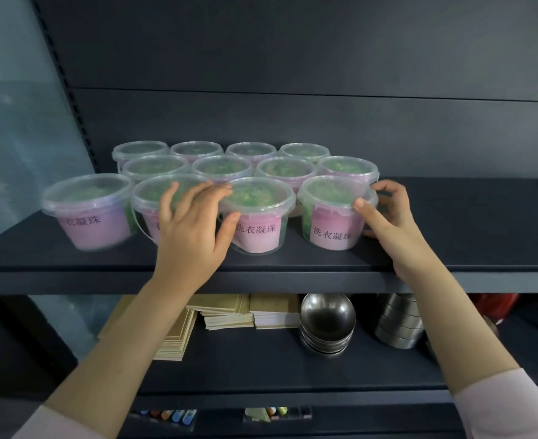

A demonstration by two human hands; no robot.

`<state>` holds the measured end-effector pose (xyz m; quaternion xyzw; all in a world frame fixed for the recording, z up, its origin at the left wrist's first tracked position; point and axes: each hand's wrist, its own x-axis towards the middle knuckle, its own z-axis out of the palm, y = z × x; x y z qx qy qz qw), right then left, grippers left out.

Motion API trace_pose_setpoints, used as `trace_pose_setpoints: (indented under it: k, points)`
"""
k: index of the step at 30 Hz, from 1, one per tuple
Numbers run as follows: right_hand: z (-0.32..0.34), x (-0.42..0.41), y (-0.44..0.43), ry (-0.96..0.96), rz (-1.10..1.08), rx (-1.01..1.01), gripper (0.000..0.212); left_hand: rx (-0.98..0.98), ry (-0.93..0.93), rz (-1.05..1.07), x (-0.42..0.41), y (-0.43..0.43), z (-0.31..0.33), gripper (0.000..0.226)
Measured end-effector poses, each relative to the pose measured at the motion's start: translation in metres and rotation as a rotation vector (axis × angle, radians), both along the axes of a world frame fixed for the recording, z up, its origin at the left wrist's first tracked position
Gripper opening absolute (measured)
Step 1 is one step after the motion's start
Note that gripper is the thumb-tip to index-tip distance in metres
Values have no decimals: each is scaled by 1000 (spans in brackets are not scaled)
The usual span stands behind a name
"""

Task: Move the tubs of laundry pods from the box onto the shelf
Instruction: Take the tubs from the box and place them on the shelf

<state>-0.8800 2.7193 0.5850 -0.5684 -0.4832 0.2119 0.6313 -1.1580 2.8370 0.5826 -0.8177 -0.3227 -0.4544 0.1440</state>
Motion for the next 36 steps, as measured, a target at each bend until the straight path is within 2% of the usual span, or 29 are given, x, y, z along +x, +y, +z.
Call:
trace_pose_setpoints:
  k: [9,17,23,33,36]
  points:
    - [-4,9,-6,2,92,11,48,39,1,26,1,6,-8,35]
    - [-6,6,-3,-54,22,-11,31,70,40,107,4,7,-8,37]
    - [-6,-5,-7,-87,-21,-11,42,78,-25,79,3,6,-9,35]
    - [-2,-13,-9,-101,-57,-27,54,69,14,86,3,8,-8,32]
    - [-3,-11,-8,-110,-70,-34,51,66,18,90,4,7,-10,32]
